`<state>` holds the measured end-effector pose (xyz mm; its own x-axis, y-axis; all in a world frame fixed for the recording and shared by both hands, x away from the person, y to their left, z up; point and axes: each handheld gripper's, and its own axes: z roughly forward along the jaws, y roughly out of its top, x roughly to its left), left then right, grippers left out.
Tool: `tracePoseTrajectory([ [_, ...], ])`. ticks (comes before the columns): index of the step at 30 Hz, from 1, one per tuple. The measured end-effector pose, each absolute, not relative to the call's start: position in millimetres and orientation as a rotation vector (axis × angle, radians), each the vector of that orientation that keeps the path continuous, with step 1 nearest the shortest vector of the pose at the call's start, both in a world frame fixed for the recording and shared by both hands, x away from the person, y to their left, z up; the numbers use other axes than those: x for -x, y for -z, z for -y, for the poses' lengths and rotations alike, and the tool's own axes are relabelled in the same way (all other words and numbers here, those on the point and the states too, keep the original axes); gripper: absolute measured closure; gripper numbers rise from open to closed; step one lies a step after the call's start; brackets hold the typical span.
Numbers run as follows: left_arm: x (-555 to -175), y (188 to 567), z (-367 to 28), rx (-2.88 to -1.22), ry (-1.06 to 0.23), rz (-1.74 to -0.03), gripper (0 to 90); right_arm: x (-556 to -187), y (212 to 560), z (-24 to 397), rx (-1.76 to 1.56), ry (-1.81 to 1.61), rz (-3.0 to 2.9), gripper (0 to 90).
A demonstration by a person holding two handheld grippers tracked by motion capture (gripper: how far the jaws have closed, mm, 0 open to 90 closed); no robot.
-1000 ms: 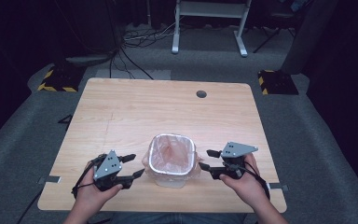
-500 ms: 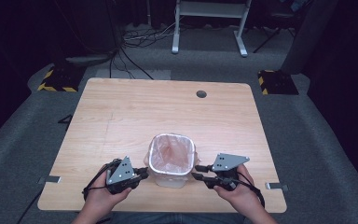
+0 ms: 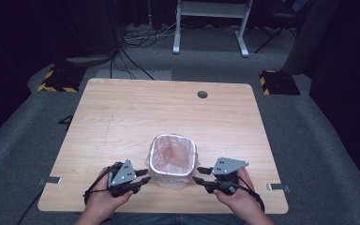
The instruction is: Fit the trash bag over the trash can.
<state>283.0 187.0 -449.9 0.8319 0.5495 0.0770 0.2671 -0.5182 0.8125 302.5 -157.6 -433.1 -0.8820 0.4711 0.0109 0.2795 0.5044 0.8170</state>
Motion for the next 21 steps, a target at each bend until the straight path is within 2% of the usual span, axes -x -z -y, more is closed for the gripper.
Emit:
tracePoseTrajectory([
  [3, -278.7, 445.6, -190.4, -2.102, -0.459, -0.626, 47.8, -297.9, 427.2, 160.4, -0.632, -1.300, -2.463, 42.2],
  [5, -279.4, 444.6, -188.5, -2.088, -0.484, -0.609, 37.5, -297.3, 425.2, 157.5, -0.597, -1.291, -2.444, 37.5],
  [6, -280.4, 444.8, -186.1, -2.082, -0.493, -0.584, 35.1, -297.9, 425.1, 154.8, -0.584, -1.288, -2.439, 36.5],
  [9, -283.3, 446.3, -177.2, -2.092, -0.500, -0.539, 35.3, -301.6, 426.7, 145.9, -0.558, -1.279, -2.441, 35.8],
  [10, -284.2, 446.8, -175.2, -2.106, -0.487, -0.515, 38.6, -302.7, 427.2, 143.4, -0.541, -1.269, -2.454, 37.9],
  [12, -285.6, 447.0, -173.9, -2.120, -0.445, -0.492, 58.8, -302.7, 428.0, 140.3, -0.518, -1.262, -2.509, 54.4],
  [14, -287.3, 447.2, -174.1, -2.133, -0.460, -0.481, 67.2, -302.1, 429.2, 138.4, -0.505, -1.257, -2.543, 60.9],
  [15, -287.8, 447.3, -174.7, -2.129, -0.452, -0.482, 77.2, -301.7, 429.7, 137.5, -0.493, -1.240, -2.554, 66.5],
  [17, -288.4, 447.1, -176.3, -2.127, -0.434, -0.494, 85.6, -300.1, 430.2, 136.5, -0.488, -1.233, -2.564, 63.4],
  [19, -288.3, 448.2, -177.7, -2.136, -0.421, -0.510, 89.9, -297.6, 429.3, 137.1, -0.496, -1.239, -2.542, 51.9],
  [20, -288.3, 448.8, -178.1, -2.141, -0.421, -0.515, 90.0, -295.4, 428.7, 137.9, -0.503, -1.253, -2.526, 42.7],
  [21, -288.1, 450.0, -178.3, -2.149, -0.415, -0.522, 90.0, -293.8, 428.6, 138.3, -0.507, -1.257, -2.520, 38.4],
])
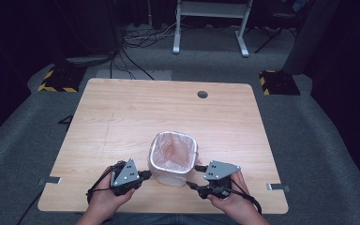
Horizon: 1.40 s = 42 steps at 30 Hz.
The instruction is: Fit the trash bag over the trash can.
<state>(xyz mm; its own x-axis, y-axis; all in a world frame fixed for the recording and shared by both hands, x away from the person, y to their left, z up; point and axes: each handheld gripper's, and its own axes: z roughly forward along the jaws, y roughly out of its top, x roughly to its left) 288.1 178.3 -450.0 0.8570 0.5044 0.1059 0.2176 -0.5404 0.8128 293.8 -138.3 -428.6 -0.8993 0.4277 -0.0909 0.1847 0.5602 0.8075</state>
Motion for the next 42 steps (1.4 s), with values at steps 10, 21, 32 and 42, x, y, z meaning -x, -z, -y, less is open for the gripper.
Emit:
tracePoseTrajectory([
  [10, -287.2, 458.9, -179.4, -2.201, -0.389, -0.552, 90.0, -285.9, 436.4, 128.8, -0.565, -1.251, -2.450, 68.0],
  [21, -278.2, 456.6, -185.1, -2.136, -0.470, -0.622, 44.7, -288.8, 437.3, 134.7, -0.604, -1.280, -2.499, 90.0],
  [32, -281.0, 432.7, -176.5, -2.048, -0.490, -0.495, 55.5, -283.0, 427.6, 129.6, -0.562, -1.271, -2.482, 86.4],
  [42, -286.1, 440.7, -172.7, -2.177, -0.508, -0.454, 90.0, -286.3, 430.5, 132.3, -0.566, -1.245, -2.507, 90.0],
])
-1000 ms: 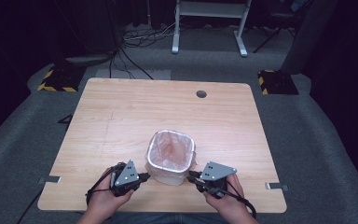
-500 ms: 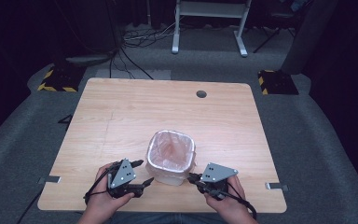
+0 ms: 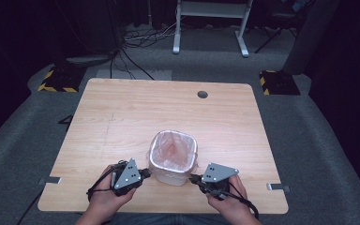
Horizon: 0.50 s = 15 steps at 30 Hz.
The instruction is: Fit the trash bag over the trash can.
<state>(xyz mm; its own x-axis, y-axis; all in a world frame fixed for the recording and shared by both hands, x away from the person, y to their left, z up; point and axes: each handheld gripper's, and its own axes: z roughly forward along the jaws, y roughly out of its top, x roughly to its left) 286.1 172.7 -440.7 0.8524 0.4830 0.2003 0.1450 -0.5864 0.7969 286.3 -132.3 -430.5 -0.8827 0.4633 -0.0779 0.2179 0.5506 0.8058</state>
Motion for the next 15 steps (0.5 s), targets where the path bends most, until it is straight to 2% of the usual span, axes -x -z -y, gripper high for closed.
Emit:
tracePoseTrajectory([
  [10, -299.8, 469.5, -167.0, -2.298, -0.405, -0.498, 90.0, -294.3, 450.2, 130.9, -0.598, -1.217, -2.550, 90.0],
  [15, -304.1, 478.1, -165.6, -2.306, -0.354, -0.523, 90.0, -300.3, 460.8, 131.7, -0.629, -1.194, -2.571, 90.0],
])
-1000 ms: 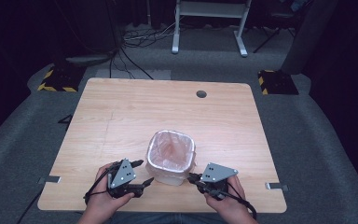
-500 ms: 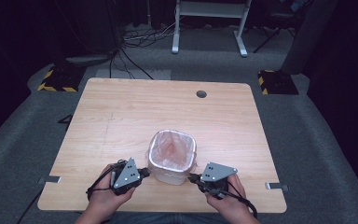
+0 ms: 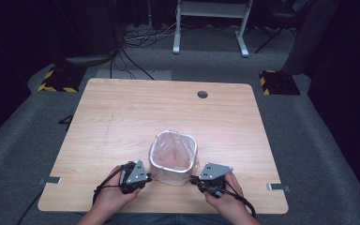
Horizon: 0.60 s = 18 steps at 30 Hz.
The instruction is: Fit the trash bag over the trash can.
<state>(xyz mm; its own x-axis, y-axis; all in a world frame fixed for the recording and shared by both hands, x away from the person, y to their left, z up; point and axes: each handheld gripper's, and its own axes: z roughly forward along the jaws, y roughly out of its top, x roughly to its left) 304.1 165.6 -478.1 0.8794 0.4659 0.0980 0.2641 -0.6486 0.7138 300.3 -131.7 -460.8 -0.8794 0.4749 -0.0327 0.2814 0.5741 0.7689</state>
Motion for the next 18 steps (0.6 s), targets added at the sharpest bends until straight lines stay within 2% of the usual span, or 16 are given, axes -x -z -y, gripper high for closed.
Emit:
tracePoseTrajectory([
  [3, -303.1, 477.8, -170.3, -2.286, -0.326, -0.542, 88.2, -300.7, 462.6, 133.2, -0.636, -1.193, -2.578, 89.5],
  [4, -302.1, 476.4, -172.8, -2.273, -0.340, -0.545, 79.6, -300.7, 462.5, 134.2, -0.638, -1.188, -2.589, 82.9],
  [6, -298.5, 472.7, -178.6, -2.237, -0.354, -0.555, 67.4, -299.4, 461.7, 136.9, -0.652, -1.190, -2.586, 64.2],
  [8, -294.4, 467.9, -185.4, -2.207, -0.355, -0.562, 57.9, -295.9, 458.0, 140.5, -0.658, -1.207, -2.580, 52.4],
  [9, -292.5, 466.0, -188.3, -2.186, -0.362, -0.564, 53.1, -293.7, 455.3, 141.9, -0.657, -1.206, -2.583, 49.3],
  [13, -286.1, 457.5, -197.9, -2.122, -0.392, -0.558, 40.9, -286.8, 440.0, 148.7, -0.664, -1.256, -2.538, 42.6],
  [18, -284.0, 447.3, -204.8, -2.083, -0.394, -0.551, 34.0, -286.9, 418.8, 158.1, -0.681, -1.327, -2.479, 37.1],
])
